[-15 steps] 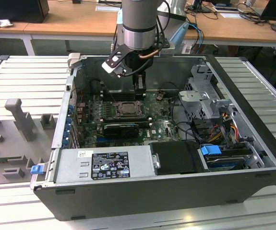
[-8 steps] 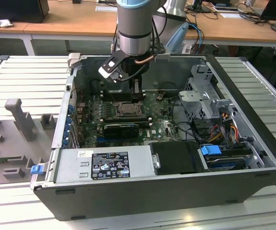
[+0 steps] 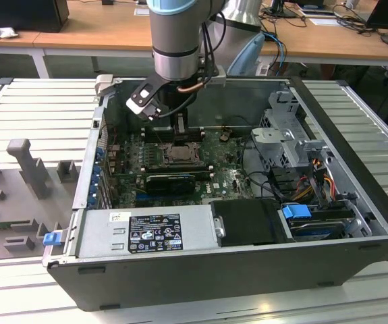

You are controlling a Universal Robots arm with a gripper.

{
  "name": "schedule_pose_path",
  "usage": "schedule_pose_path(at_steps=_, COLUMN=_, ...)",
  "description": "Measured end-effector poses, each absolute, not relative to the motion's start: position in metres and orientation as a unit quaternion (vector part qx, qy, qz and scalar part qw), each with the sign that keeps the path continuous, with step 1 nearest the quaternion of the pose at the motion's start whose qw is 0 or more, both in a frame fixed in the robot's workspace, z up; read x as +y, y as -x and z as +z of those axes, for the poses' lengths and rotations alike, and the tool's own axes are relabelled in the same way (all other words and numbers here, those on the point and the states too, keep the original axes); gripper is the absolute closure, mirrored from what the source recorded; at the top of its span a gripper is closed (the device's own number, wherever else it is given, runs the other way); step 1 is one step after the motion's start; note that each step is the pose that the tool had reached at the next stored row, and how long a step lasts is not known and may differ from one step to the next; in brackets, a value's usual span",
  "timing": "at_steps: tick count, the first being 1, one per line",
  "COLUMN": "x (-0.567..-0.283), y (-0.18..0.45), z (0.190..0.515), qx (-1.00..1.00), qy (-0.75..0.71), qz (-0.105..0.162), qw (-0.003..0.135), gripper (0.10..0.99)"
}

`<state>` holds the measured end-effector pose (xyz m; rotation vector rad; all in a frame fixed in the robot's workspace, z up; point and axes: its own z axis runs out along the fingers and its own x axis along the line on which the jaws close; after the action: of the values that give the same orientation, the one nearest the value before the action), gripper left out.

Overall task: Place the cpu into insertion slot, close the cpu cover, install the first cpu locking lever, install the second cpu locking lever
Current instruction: 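Install the first cpu locking lever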

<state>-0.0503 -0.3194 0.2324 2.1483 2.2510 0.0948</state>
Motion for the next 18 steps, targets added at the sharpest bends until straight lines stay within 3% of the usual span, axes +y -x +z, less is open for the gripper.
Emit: schedule_pose_path(at_steps=18, x=-0.319, y=0.050, z=0.252, qx=0.723, qy=-0.690, qz=0.030, qw=0.014, gripper=0.980)
